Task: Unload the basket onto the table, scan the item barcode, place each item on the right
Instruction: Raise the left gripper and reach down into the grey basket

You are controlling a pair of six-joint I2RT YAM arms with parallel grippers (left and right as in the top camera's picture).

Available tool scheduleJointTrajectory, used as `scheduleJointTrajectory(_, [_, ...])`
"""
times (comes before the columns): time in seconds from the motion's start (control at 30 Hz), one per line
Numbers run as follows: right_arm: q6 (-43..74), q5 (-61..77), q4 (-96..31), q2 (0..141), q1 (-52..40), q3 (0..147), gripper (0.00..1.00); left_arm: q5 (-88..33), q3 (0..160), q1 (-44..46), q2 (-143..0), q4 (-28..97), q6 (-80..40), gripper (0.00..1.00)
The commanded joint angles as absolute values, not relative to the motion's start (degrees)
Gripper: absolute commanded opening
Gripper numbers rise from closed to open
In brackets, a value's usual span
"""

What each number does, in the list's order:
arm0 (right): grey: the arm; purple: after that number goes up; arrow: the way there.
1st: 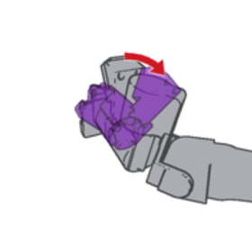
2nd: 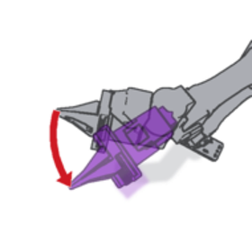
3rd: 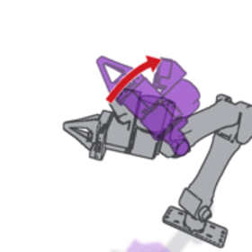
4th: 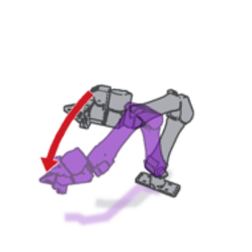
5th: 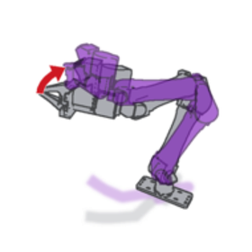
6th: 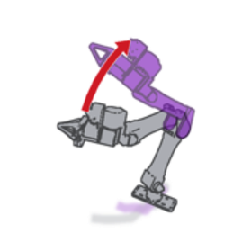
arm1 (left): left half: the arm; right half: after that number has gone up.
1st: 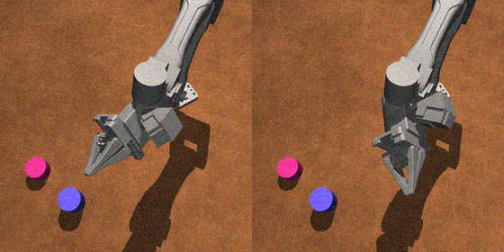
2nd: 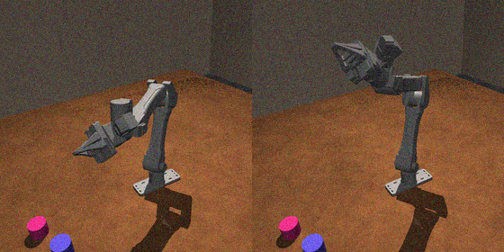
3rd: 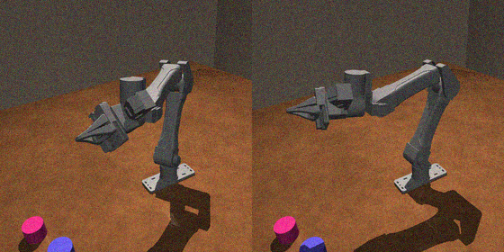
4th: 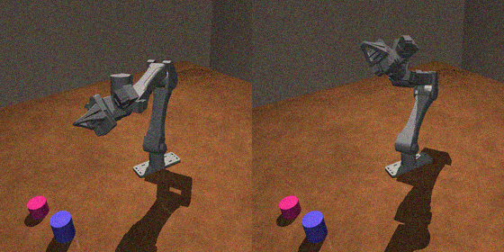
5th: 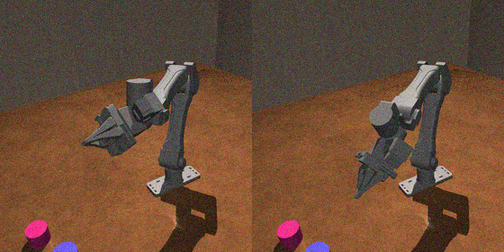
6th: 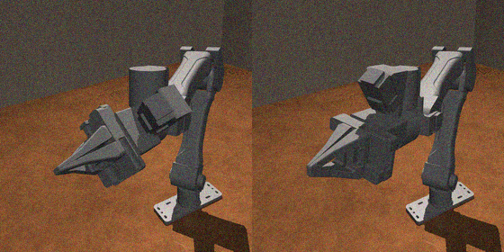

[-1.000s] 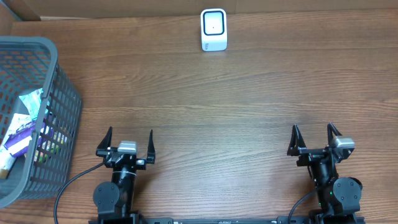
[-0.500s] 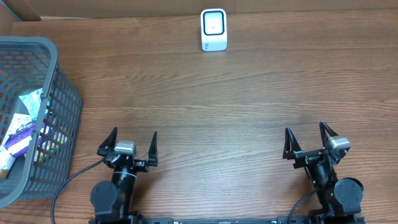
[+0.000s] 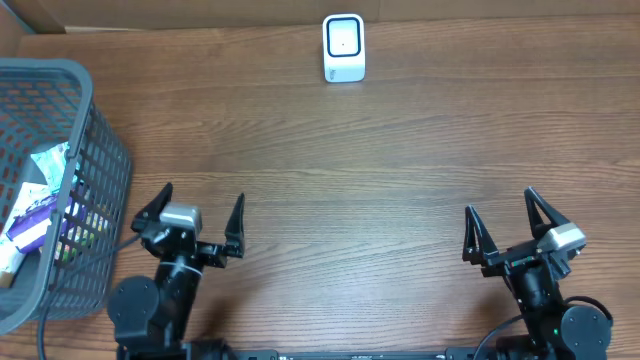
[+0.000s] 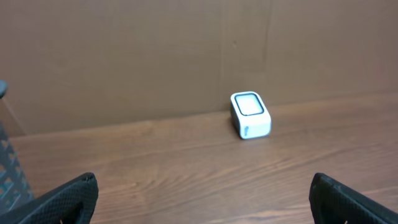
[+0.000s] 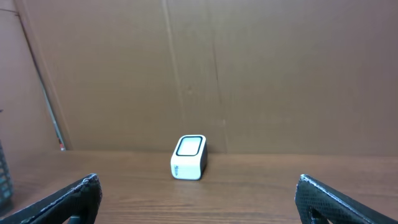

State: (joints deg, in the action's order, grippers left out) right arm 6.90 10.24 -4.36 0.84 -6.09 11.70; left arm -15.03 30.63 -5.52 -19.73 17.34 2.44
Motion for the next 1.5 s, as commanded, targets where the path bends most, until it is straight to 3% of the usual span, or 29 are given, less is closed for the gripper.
scheduleJointTrajectory(0.0, [7.3, 10.9, -4.9, 0.7, -6.2, 15.4, 1.00, -19.0, 37.5, -5.7, -24.2, 19.2, 2.8, 1.00])
scheduleJointTrajectory(0.3, [7.2, 14.3, -5.5, 11.7, -6.2, 25.2, 1.00, -22.6, 55.9, -5.7, -38.5, 33.5, 6.0, 1.00])
scheduleJointTrajectory(0.43, [7.2, 15.6, -11.9, 21.0, -6.2, 34.4, 1.00, -23.1, 65.3, -5.7, -45.1, 40.9, 7.4, 1.00])
scheduleJointTrajectory(1.0, [4.1, 15.6, -71.6, 71.4, -6.2, 94.7, 1.00, -23.0, 122.7, -5.7, -81.4, 85.4, 10.1, 0.99])
scheduleJointTrajectory(1.3, [4.5, 23.0, -72.2, 81.3, -6.2, 96.4, 1.00, -22.5, 125.0, -5.7, -89.6, 86.3, 8.8, 1.00])
scheduleJointTrajectory(1.47, [4.4, 23.0, -71.0, 83.6, -6.2, 96.4, 1.00, -7.5, 125.1, -10.4, -90.0, 85.3, -7.8, 1.00])
